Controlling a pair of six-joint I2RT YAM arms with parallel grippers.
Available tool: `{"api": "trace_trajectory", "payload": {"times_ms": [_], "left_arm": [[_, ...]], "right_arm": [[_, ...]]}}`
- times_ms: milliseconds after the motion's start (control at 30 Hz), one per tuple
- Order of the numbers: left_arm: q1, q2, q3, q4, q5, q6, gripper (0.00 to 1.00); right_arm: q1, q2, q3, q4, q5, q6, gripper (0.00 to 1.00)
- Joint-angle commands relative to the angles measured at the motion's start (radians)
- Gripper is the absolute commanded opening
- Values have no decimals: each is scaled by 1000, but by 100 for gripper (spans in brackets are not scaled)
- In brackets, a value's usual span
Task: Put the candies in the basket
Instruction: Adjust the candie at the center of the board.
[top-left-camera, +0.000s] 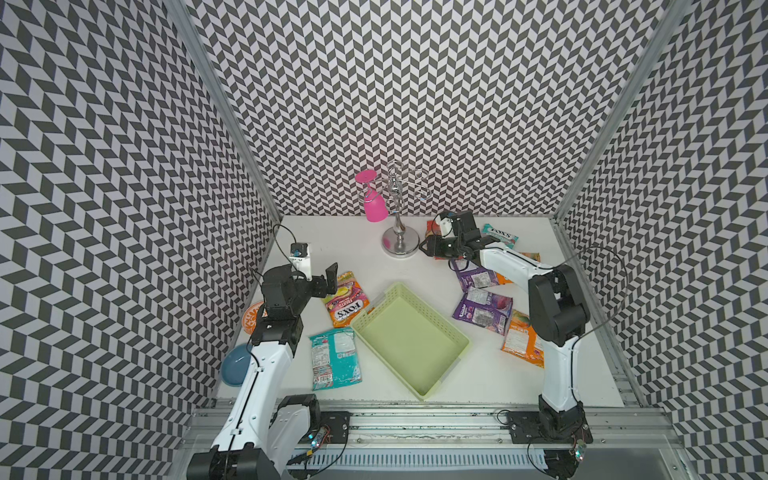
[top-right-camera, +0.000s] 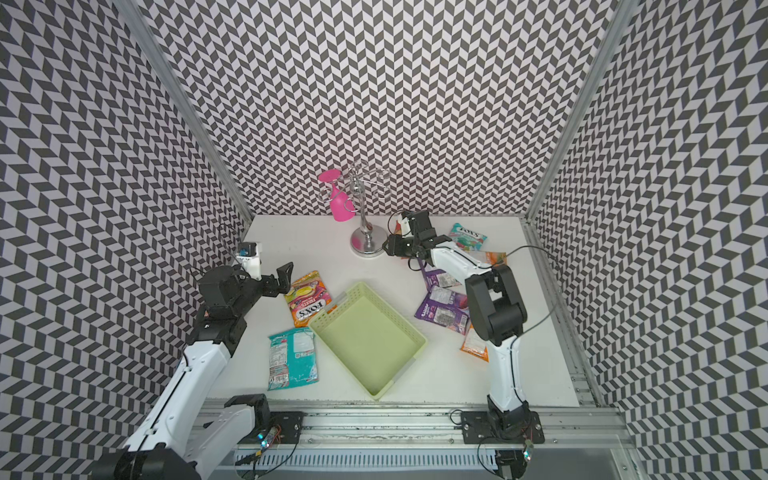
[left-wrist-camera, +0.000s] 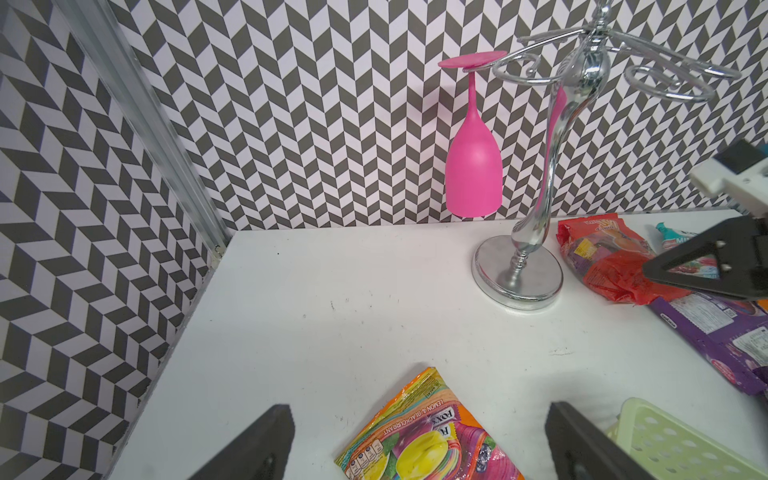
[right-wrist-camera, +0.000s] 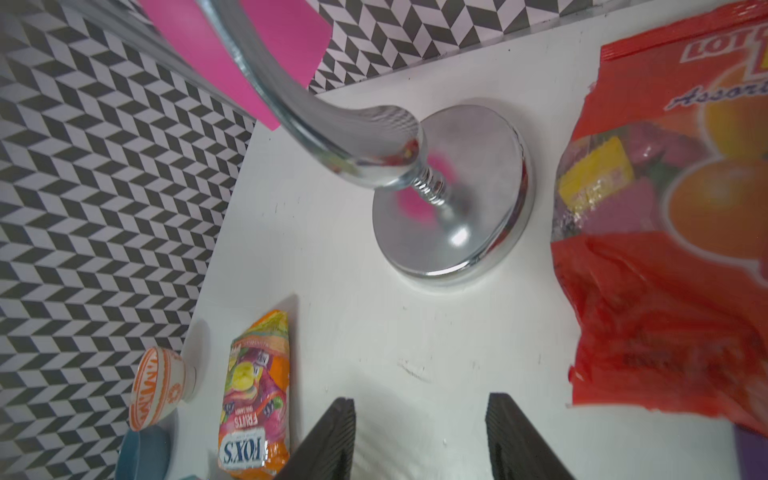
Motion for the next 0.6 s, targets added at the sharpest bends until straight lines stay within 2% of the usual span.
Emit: {"api": "trace_trajectory", "payload": {"times_ms": [0,133,233,433,567], "left_arm": [[1,-16,29,-14,4,4,99],[-3,-15,27,-13,3,5,99],[-6,-13,33,-18,-5,6,99],[-16,-5,35,-19,-8,8,99],[-18,-3,32,-14,-3,8,99]], "right_arm": [[-10,128,117,30,-25,49,53],[-13,238,253,42,-34,85,51],[-33,255,264,54,9,135,50],[-134,122,47,185,70,248,47],[-175,39,-41,204,102,214,47]]}}
